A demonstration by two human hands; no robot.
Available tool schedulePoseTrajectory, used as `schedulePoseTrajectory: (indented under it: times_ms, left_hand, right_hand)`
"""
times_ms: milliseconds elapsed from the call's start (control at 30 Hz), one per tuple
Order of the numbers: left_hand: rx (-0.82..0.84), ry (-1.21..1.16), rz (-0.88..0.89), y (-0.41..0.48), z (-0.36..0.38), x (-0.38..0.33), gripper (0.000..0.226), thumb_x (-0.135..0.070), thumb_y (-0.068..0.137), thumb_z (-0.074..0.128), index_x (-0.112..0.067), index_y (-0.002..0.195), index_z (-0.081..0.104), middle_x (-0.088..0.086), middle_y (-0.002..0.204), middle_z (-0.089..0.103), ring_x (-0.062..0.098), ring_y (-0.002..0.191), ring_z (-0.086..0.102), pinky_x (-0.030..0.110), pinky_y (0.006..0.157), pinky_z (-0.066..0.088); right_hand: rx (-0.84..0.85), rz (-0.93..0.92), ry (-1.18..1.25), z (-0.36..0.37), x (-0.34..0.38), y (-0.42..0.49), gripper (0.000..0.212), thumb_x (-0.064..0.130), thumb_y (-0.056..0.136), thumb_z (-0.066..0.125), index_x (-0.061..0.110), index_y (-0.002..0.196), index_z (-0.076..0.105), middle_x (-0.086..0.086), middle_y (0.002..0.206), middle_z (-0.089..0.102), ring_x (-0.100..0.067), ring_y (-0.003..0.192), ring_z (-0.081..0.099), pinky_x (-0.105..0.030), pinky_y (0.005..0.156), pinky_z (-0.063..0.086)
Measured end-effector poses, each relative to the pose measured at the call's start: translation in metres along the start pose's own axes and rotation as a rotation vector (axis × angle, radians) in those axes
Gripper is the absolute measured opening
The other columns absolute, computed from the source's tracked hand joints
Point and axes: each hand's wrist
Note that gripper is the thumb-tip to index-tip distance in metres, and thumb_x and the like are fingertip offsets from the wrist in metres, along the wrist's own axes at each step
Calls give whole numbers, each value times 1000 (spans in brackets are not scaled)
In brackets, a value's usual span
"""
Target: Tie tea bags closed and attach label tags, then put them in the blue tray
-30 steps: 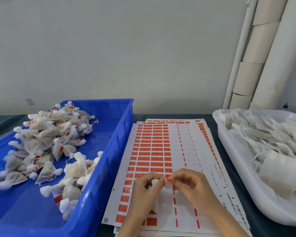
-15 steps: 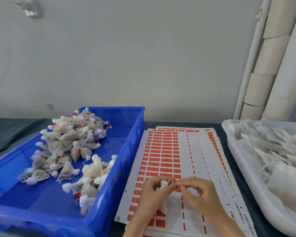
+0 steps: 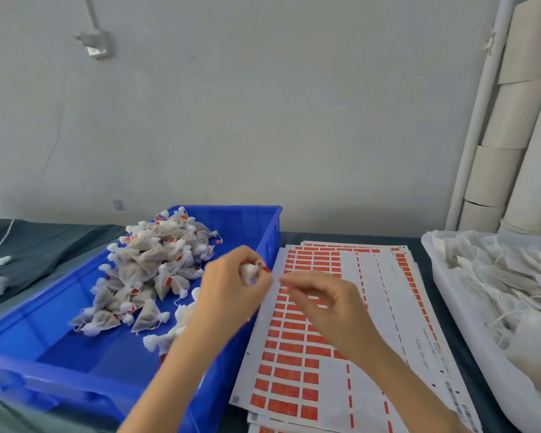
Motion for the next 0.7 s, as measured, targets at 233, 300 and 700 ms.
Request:
schedulePoseTrajectory:
  times_ms: [233,300,700]
  left_hand:
    - [-79,106,-185,57,-19,39,5,-19,84,66,-22,81,64,-6,72,65,12,69,62,23,61,46]
    - [-73,122,-255,63,-23,54,3,-20,84,68,-20,83,66,-1,76,68,19,72,64,32,68,51]
    - [61,207,-302,56,13,72,36,-25,91,64,-4,120,63,16,118,65,29,106,60,41,87,46]
  right_hand:
    - [52,61,-20,96,25,55,16,26,83,71,10,89,70,-2,80,72,-11,72,65,-24,72,55]
    - [38,39,-266,118,20,70,21,29,88,64,9,86,69,-5,81,71,-20,76,62,-35,76,49]
    - [105,85,-395,70,12,38,30,26,92,56,13,118,65,-6,110,69,-21,103,58,-35,95,45]
Point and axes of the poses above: each hand's wrist, its own y-axis towards the middle knuckle, its own z-axis out of the palm, x = y × z
